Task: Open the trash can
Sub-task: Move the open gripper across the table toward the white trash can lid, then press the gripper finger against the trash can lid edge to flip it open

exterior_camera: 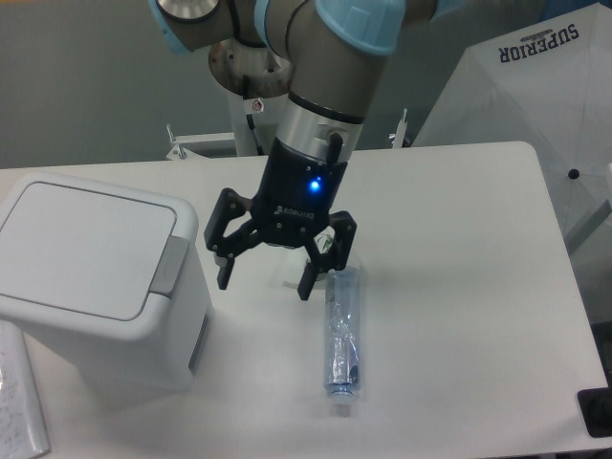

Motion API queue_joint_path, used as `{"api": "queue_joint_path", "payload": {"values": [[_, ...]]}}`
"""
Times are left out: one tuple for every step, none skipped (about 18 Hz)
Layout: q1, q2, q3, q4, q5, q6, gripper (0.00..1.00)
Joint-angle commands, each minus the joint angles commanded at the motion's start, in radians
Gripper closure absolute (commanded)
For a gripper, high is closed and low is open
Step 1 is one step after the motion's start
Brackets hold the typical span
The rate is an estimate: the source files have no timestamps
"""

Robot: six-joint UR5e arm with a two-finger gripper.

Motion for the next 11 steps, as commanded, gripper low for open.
{"api": "queue_joint_path", "payload": {"values": [[-0.008,0.0,-0.003,0.0,0.0,0.0,0.0],[-0.015,0.0,-0.005,0.0,0.002,-0.002,0.0],[-0.018,-0.002,-0.011,0.0,0.0,-0.003,0.0],[-0.02,0.0,-0.012,0.0,0.0,-0.003,0.0],[-0.021,0.0,-0.018,-0.002,0.003,-0.003,0.0],[-0.022,0.0,-0.018,-0.003,0.003,-0.003,0.0],[-0.022,0.0,-0.018,-0.009,0.008,-0.003,0.0],[-0.025,0.0,-0.02,-0.011,0.009,-0.003,0.0],[-0.031,0.0,-0.02,-0.011,0.012,-0.003,0.0],[-0.035,0.0,-0.02,-0.011,0.012,-0.003,0.0],[-0.037,0.0,-0.021,-0.011,0.012,-0.003,0.0]]}}
